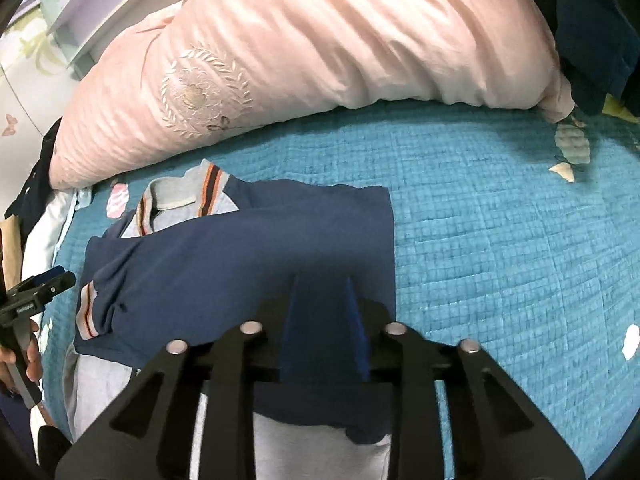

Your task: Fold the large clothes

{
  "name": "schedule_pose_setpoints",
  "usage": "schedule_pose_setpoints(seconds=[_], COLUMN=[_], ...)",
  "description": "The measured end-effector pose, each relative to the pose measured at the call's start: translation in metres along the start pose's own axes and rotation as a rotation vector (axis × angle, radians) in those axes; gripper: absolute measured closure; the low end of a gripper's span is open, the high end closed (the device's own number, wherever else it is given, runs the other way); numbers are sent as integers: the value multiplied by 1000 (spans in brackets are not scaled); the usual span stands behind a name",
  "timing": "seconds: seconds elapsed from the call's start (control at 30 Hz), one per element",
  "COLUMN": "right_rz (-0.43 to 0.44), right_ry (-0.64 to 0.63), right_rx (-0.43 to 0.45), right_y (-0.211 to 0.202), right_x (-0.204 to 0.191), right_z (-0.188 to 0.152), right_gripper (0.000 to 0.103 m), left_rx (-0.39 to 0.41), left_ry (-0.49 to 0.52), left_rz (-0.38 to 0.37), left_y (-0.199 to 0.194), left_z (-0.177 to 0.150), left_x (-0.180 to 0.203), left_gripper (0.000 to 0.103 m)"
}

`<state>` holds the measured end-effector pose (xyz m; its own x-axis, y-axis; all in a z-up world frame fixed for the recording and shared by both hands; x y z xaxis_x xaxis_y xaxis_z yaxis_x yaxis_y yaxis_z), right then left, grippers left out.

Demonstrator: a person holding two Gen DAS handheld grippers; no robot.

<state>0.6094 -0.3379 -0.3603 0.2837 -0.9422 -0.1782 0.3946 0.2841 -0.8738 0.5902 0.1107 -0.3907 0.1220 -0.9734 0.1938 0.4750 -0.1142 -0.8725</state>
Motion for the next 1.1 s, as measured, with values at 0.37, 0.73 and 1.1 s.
schedule_pose_setpoints(seconds=[0.37, 0.73, 1.1], right_rz=[-24, -45, -48], right_ry=[-34, -26, 13], right_rx=[-1, -18, -75], right_y=[-20, -30, -10], right_x=[-11, -1, 25], right_z=[-7, -9, -16], right_gripper=[48, 47, 46], left_rx=[-36, -55, -179], left_ry=[-73, -83, -118], left_rz=[24, 42, -5], left_y=[-10, -20, 12], left_z=[-14, -16, -1], left_x=[-14, -25, -59], left_gripper=[14, 14, 14])
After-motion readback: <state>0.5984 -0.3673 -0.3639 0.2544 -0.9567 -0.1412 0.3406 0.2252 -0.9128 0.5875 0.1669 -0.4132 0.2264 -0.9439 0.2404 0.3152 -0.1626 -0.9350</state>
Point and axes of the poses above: each gripper's, at about its wrist camera, not at the fingertips, and y roughly the way its jaws point, x to its right, z to its top, the point moved 2 cm from there along y, roughly the way its jaws point, and after that the axes turned 11 degrees about -y, right-handed, at the moved point
